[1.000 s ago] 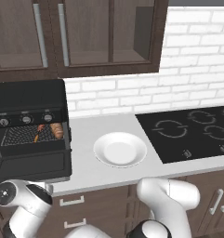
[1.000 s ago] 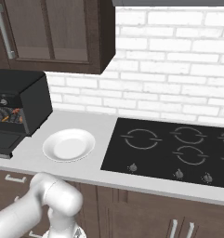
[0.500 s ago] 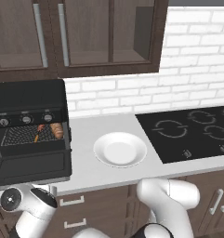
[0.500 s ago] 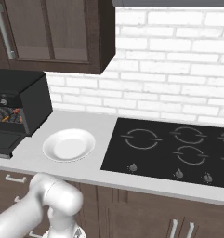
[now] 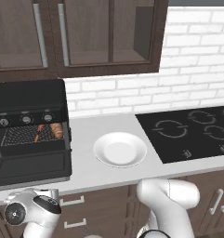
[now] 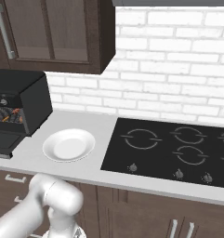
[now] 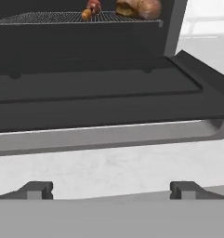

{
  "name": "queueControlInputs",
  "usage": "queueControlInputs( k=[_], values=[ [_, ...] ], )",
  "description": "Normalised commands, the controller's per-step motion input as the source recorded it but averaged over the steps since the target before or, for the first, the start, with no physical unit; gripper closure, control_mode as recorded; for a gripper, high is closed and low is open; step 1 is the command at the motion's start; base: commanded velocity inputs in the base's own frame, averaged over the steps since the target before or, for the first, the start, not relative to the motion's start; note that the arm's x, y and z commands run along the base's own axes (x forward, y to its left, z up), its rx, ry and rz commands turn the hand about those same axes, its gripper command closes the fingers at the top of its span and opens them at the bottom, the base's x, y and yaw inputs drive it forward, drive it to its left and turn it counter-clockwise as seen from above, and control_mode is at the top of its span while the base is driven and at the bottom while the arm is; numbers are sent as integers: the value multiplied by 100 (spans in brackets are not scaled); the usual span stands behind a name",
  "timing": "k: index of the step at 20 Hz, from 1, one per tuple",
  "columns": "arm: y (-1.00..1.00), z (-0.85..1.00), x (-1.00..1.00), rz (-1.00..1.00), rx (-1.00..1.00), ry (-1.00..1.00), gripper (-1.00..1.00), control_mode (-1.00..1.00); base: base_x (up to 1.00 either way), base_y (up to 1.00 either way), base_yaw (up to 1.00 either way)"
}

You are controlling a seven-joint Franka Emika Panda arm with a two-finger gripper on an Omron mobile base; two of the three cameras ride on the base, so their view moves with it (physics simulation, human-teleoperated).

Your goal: Pick up the kebab skewer and baguette bread, and place them inside the toaster oven. Close the toaster oven door and start by setting the timer.

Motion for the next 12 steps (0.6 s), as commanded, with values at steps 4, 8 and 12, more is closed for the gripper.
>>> queueControlInputs(
  k=[4,8,12],
  values=[
    [0,-16,4,0,0,-8,-100,-100,0,0,0],
    [0,-1,14,0,0,-12,-100,-100,0,0,0],
    [0,0,19,0,0,-7,-100,-100,0,0,0]
  ],
)
